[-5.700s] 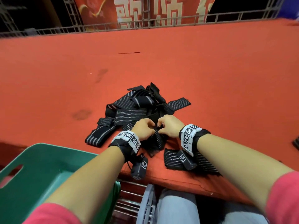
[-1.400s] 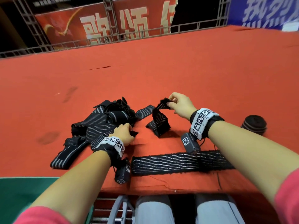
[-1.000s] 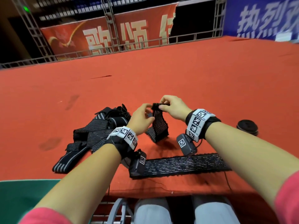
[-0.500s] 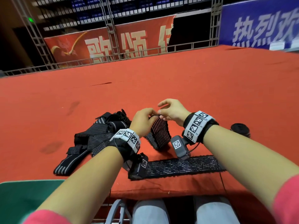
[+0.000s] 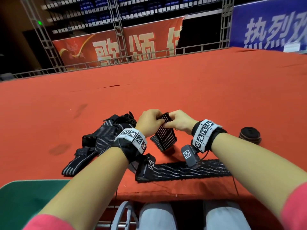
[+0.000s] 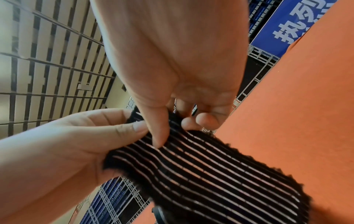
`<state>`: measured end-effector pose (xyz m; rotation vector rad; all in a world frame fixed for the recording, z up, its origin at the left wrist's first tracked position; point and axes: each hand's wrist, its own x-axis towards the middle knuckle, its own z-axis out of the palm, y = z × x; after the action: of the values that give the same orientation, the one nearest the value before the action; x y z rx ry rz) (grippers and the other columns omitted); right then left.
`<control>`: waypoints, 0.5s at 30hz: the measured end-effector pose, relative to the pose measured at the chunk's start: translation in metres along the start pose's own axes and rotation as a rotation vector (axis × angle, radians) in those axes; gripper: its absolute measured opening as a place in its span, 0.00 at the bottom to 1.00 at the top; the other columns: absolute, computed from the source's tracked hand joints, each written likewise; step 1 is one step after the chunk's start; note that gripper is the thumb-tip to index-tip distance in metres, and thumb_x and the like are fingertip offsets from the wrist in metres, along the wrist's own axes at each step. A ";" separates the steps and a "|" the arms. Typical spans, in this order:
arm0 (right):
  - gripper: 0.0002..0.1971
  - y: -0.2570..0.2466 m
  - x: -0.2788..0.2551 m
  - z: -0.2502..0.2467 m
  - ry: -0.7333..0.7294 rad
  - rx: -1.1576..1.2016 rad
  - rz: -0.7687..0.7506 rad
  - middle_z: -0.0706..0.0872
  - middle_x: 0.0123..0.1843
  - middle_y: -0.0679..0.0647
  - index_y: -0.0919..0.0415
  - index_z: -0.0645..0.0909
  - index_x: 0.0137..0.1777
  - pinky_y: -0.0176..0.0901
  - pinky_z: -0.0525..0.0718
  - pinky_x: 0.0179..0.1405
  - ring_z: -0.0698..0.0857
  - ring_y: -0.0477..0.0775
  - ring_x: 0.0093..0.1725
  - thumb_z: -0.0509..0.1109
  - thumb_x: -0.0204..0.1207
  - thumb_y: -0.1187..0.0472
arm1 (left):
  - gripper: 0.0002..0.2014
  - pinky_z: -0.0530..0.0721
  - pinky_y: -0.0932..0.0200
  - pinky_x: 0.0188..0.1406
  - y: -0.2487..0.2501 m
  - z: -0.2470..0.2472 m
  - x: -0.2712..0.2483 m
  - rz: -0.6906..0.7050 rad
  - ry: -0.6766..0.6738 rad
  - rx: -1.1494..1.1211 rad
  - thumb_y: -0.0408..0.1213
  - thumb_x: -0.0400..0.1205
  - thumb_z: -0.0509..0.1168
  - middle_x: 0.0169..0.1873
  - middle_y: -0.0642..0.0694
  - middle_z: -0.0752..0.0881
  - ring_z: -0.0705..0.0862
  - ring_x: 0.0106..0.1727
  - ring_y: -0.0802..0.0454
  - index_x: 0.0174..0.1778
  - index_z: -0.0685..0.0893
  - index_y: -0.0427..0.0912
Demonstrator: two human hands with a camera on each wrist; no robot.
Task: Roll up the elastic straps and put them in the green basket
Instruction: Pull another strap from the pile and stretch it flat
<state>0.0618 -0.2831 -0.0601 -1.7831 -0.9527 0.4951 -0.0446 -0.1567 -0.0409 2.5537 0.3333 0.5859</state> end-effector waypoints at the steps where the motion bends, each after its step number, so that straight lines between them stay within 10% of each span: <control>1: 0.04 0.000 0.001 0.001 -0.023 -0.010 -0.011 0.80 0.31 0.52 0.72 0.84 0.48 0.27 0.70 0.22 0.76 0.35 0.22 0.74 0.75 0.73 | 0.02 0.83 0.51 0.39 -0.002 -0.001 0.000 -0.018 0.038 -0.007 0.36 0.80 0.68 0.36 0.50 0.86 0.85 0.39 0.48 0.41 0.85 0.46; 7: 0.05 0.024 0.010 0.002 -0.101 -0.260 0.026 0.92 0.40 0.52 0.60 0.89 0.41 0.45 0.84 0.48 0.86 0.46 0.40 0.82 0.68 0.67 | 0.04 0.85 0.49 0.44 -0.016 -0.022 0.004 -0.113 0.298 -0.225 0.34 0.84 0.64 0.39 0.47 0.87 0.87 0.43 0.47 0.44 0.84 0.43; 15: 0.11 0.063 0.018 0.011 -0.113 -0.527 0.052 0.86 0.35 0.52 0.65 0.83 0.42 0.47 0.79 0.40 0.82 0.50 0.36 0.79 0.73 0.58 | 0.04 0.83 0.48 0.48 -0.045 -0.054 0.007 -0.229 0.547 -0.341 0.35 0.86 0.62 0.44 0.46 0.86 0.85 0.48 0.44 0.47 0.81 0.43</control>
<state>0.0886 -0.2730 -0.1199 -2.2731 -1.1954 0.4032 -0.0692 -0.0937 -0.0194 1.9643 0.6405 1.1394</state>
